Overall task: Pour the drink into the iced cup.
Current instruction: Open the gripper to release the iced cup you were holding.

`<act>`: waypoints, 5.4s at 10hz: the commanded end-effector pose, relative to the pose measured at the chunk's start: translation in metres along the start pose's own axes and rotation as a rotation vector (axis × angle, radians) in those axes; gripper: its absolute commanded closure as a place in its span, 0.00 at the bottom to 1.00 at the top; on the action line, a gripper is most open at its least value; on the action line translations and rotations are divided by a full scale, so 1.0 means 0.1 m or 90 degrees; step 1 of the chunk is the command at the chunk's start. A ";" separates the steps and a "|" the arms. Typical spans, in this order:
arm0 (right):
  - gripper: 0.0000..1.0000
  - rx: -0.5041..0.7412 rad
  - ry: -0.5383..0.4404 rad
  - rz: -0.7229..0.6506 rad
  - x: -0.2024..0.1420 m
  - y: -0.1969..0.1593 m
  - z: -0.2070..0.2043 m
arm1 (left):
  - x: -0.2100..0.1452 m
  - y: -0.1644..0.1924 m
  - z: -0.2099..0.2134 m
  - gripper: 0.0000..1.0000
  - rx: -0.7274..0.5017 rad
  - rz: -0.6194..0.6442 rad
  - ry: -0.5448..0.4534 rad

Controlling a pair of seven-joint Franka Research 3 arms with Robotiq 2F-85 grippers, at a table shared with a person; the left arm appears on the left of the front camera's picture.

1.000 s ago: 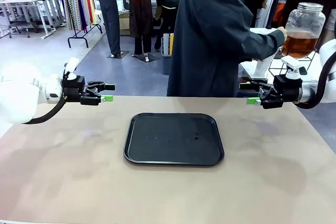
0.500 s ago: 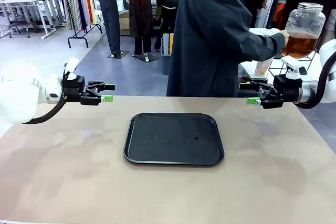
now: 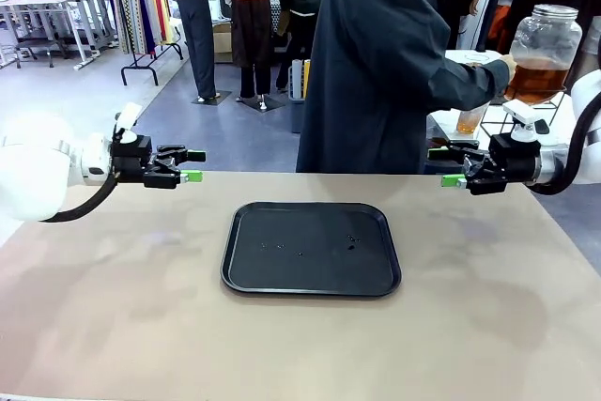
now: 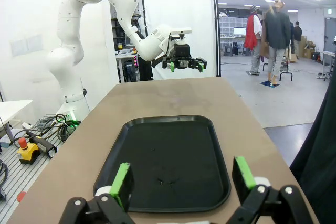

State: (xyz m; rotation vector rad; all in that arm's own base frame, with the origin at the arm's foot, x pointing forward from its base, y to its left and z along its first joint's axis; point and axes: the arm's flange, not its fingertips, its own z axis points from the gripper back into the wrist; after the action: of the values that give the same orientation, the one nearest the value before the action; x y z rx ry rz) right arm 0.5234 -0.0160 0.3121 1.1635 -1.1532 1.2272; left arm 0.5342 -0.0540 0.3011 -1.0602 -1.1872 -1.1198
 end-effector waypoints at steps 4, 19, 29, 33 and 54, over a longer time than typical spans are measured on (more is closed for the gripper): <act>0.00 0.005 0.003 0.001 0.03 -0.01 -0.01 | 0.02 0.01 0.00 0.00 0.001 -0.003 0.000; 0.00 0.005 0.003 0.001 0.03 -0.01 -0.01 | 0.02 0.01 0.00 0.00 0.001 -0.003 0.000; 0.00 0.005 0.003 0.001 0.03 -0.01 -0.01 | 0.02 0.01 0.00 0.00 0.001 -0.003 0.000; 0.00 0.005 0.003 0.001 0.03 -0.01 -0.01 | 0.02 0.01 0.00 0.00 0.001 -0.003 0.000; 0.00 0.005 0.003 0.001 0.03 -0.01 -0.01 | 0.02 0.01 0.00 0.00 0.001 -0.003 0.000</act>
State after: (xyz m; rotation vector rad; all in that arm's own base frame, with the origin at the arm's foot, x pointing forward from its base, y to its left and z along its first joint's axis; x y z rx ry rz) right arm 0.5234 -0.0160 0.3121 1.1635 -1.1532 1.2272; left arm 0.5342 -0.0540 0.3011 -1.0602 -1.1872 -1.1198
